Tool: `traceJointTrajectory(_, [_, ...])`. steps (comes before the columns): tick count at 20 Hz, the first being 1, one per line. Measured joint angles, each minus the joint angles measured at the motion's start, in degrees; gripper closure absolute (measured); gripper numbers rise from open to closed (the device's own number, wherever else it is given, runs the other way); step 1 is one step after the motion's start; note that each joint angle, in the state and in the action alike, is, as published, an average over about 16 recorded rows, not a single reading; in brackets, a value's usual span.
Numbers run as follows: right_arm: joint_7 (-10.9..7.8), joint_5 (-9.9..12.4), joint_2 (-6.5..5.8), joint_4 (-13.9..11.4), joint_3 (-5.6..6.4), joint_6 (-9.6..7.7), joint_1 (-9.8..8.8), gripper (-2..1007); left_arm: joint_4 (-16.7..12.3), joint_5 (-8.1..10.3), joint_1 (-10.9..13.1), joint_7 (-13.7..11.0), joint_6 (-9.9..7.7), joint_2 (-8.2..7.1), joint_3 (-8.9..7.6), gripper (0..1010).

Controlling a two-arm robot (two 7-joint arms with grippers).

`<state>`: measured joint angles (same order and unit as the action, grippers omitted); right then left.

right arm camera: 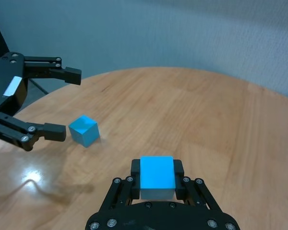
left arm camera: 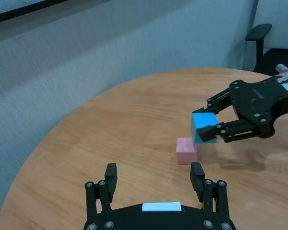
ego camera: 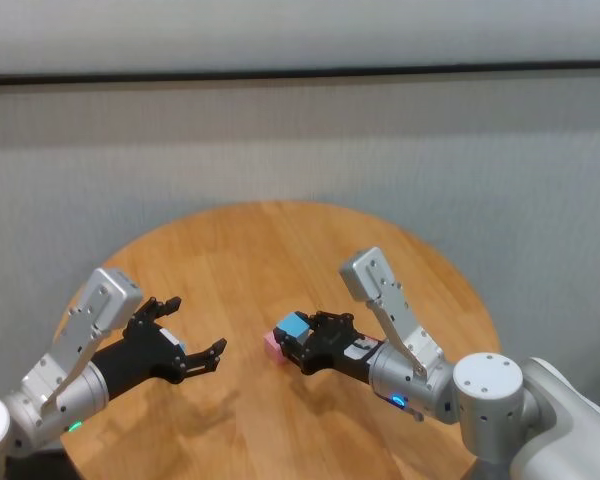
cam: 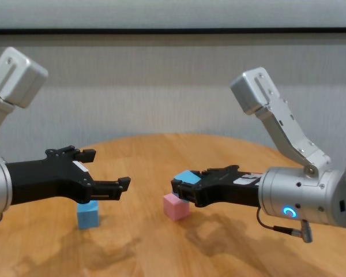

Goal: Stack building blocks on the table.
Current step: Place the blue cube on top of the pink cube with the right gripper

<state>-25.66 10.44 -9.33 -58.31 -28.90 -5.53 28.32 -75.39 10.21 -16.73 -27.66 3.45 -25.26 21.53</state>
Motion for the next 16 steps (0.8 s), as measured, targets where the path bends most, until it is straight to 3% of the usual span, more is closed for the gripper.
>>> traceJointTrajectory(9, [-0.21,-0.92,1.92,5.07,-0.33,1.66,2.77,635,0.00,0.00,0.00,0.00,0.00,0.00,0.00,8])
traceJointTrajectory(16, [-0.09,-1.46,3.06,7.22,-0.23,2.06,3.91,635,0.00,0.00,0.00,0.00,0.00,0.00,0.00,8])
